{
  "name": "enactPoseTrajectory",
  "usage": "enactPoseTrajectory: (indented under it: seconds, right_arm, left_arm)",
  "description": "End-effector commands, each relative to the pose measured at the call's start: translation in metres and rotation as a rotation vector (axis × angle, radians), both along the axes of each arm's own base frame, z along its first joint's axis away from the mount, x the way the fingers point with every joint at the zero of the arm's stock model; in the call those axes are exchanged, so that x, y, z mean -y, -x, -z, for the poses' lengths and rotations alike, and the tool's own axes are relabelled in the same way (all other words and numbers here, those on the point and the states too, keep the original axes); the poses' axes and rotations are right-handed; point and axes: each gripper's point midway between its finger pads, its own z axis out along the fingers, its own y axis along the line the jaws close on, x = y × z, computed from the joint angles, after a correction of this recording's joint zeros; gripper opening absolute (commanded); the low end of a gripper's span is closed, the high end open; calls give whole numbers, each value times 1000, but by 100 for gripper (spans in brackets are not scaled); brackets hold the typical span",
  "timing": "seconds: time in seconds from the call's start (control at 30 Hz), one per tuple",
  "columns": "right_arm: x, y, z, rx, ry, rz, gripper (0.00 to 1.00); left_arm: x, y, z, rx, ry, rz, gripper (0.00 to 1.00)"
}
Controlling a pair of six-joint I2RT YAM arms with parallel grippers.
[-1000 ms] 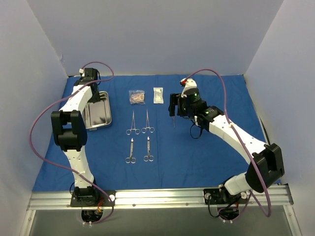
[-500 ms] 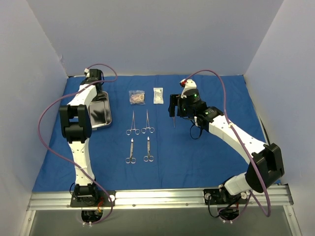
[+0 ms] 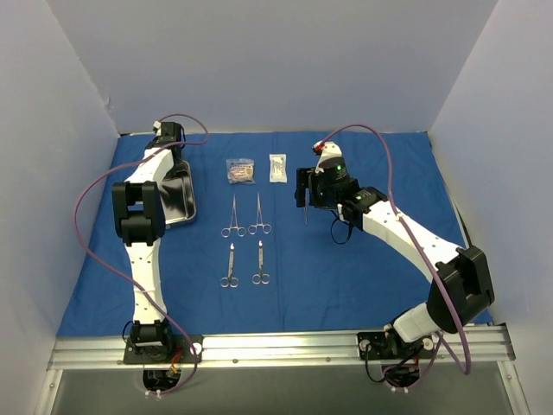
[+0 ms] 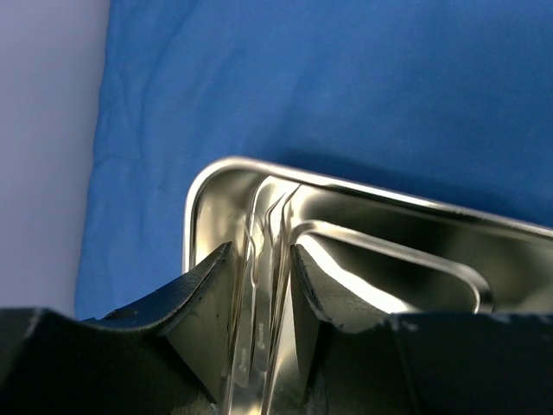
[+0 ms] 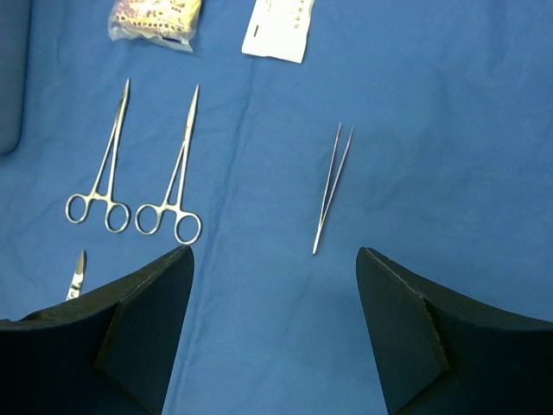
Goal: Open and lay out the surgical kit
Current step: Pick up the medical item from the container.
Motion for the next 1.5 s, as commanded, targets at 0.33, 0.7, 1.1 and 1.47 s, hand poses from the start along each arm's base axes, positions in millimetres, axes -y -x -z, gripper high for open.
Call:
enactPoseTrajectory:
  seconds: [0.33,0.7,1.1,1.47]
  right_arm:
    - [-4,-7,11,-19,18,-23,71]
    - [-10,-6,18,-40,4,-49,71]
    - [-10,-9,19,-36,19,-52,71]
    - [-4,-9,22,-41,33,-39,70]
  left_arm:
    - [-11,-18,-2,43,-38,-28,41]
    - [-33,-12,3,20,-25,-80,41]
    - [-29,-11,18,-44,16,-51,40]
    - [-26,-8,23,-65,40,-48,13]
